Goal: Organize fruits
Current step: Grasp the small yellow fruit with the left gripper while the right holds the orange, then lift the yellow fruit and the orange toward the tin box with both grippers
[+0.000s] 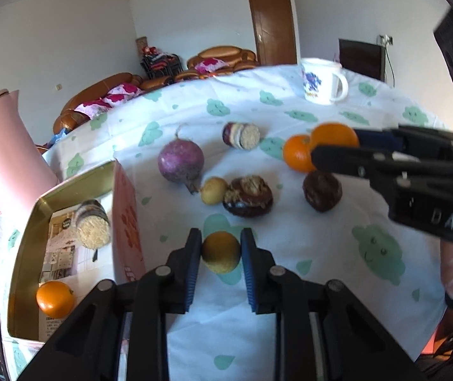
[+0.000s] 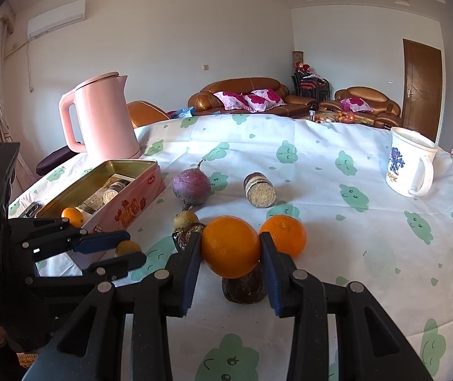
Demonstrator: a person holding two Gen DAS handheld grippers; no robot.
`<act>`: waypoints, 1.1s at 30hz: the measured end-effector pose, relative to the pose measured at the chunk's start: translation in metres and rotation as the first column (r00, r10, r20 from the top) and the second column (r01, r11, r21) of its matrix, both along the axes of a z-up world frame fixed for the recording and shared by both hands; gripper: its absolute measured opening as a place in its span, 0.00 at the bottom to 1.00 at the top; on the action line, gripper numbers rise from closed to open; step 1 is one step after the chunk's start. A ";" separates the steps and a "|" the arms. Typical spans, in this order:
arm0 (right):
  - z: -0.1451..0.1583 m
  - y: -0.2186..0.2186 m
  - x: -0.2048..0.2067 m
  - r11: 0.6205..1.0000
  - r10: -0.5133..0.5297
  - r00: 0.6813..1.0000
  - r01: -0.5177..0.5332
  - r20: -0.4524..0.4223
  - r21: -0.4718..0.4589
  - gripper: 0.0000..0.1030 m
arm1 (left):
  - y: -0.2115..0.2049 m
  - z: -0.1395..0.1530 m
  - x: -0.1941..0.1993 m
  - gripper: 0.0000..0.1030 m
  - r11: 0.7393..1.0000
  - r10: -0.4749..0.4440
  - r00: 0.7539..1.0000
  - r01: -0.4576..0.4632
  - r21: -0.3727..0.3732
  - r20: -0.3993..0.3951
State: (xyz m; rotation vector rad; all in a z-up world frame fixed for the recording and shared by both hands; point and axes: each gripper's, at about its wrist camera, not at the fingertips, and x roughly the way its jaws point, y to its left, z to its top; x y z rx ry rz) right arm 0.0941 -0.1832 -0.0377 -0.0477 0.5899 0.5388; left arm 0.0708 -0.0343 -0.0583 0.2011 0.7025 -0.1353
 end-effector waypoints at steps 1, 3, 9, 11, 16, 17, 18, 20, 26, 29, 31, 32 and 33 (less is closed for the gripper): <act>0.001 -0.001 -0.001 1.000 0.000 1.000 0.000 0.003 0.002 0.37 | 0.000 0.002 0.000 0.25 1.000 0.005 1.000 -0.005 0.001 0.011; 0.002 -0.003 -0.003 1.000 -0.002 1.000 0.001 0.014 0.010 0.37 | -0.001 0.004 0.001 0.25 1.000 0.017 0.999 -0.017 -0.006 0.028; 0.005 -0.005 -0.007 1.000 -0.001 0.999 0.000 0.046 0.023 0.37 | -0.005 0.008 0.004 0.25 0.999 0.028 0.998 -0.026 -0.025 0.061; 0.005 -0.005 -0.008 1.000 -0.001 0.999 0.000 0.049 0.023 0.37 | -0.005 0.008 0.003 0.25 0.999 0.026 0.998 -0.024 -0.030 0.065; 0.007 -0.006 -0.012 1.000 0.001 0.998 -0.003 0.068 0.027 0.37 | -0.005 0.012 0.001 0.25 0.999 0.032 0.995 -0.028 -0.045 0.091; 0.008 -0.006 -0.013 1.000 0.001 0.997 -0.003 0.075 0.028 0.37 | -0.005 0.012 0.001 0.25 0.998 0.033 0.995 -0.028 -0.048 0.096; 0.008 -0.006 -0.014 1.000 0.001 0.997 -0.003 0.081 0.029 0.37 | -0.005 0.013 0.000 0.25 0.998 0.035 0.994 -0.030 -0.051 0.102; 0.009 -0.006 -0.015 1.000 0.002 0.996 -0.005 0.088 0.030 0.37 | -0.004 0.014 -0.002 0.25 0.998 0.040 0.992 -0.033 -0.059 0.116; 0.011 -0.008 -0.020 0.999 0.000 0.993 -0.005 0.116 0.040 0.37 | 0.000 0.018 -0.005 0.25 0.995 0.054 0.987 -0.041 -0.089 0.148; 0.013 -0.010 -0.025 0.999 -0.001 0.990 -0.006 0.143 0.047 0.37 | 0.002 0.020 -0.007 0.25 0.993 0.063 0.984 -0.044 -0.110 0.169; 0.014 -0.010 -0.027 0.999 -0.003 0.987 -0.005 0.158 0.049 0.37 | 0.003 0.021 -0.009 0.25 0.991 0.069 0.981 -0.047 -0.122 0.182; 0.015 -0.010 -0.028 0.999 -0.003 0.986 -0.005 0.165 0.050 0.37 | 0.004 0.022 -0.010 0.25 0.991 0.071 0.980 -0.048 -0.127 0.187; 0.015 -0.010 -0.029 0.999 -0.003 0.986 -0.005 0.169 0.051 0.37 | 0.004 0.023 -0.010 0.25 0.990 0.072 0.979 -0.047 -0.132 0.193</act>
